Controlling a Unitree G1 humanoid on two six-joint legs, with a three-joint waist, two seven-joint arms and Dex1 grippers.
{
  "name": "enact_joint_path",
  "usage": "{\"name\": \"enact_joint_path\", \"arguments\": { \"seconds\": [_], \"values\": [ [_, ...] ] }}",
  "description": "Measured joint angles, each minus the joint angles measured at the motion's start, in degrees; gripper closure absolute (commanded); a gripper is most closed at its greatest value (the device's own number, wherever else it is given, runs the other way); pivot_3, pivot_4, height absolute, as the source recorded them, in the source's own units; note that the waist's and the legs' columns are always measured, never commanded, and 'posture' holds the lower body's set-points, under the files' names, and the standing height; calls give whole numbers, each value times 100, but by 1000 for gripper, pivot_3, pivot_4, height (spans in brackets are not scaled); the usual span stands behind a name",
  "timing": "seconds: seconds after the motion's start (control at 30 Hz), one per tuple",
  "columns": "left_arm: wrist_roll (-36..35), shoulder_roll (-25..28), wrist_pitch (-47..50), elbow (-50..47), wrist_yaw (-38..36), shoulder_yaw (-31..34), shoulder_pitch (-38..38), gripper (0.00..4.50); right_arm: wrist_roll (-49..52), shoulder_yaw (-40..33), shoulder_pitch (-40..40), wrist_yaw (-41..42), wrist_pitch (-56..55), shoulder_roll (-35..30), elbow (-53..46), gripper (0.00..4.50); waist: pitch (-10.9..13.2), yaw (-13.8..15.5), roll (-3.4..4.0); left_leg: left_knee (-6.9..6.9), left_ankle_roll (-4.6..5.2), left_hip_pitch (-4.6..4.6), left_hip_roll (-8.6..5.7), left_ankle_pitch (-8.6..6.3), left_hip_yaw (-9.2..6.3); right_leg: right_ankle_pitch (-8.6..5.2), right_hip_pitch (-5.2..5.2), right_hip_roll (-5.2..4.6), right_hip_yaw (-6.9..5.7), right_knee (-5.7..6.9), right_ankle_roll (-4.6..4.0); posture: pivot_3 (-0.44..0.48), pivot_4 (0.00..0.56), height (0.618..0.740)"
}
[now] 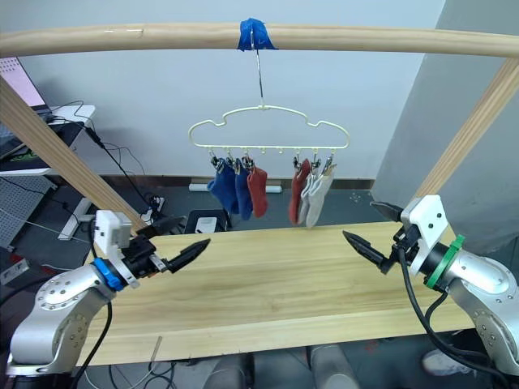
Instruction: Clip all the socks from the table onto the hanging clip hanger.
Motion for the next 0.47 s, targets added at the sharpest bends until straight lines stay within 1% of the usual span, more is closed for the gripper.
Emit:
{"name": "enact_joint_path", "arguments": {
  "seconds": [0.1,0.2,0.3,0.47],
  "values": [
    [479,204,-112,6,169,17,284,24,-305,-2,14,13,-133,176,256,0,-31,64,-27,-5,0,6,1,0,0,1,-1,1,-1,2,1,-62,123,740],
    [880,217,-278,5,376,24,532,24,-525,7,175,99,-238,341,476,0,-41,136,-37,-7,0,6,2,0,0,1,-1,1,-2,5,1,-53,127,740],
    [994,217,-420,24,382,75,632,24,-630,0,211,261,-309,353,641,0,-42,224,-39,-3,0,8,2,0,3,-3,1,0,0,6,-18,-48,119,740],
    [998,220,-446,80,390,180,629,24,-762,-17,138,473,-415,357,855,0,-70,294,-54,-2,0,26,2,0,6,-2,11,1,1,11,-23,-43,115,740]
  ]
}}
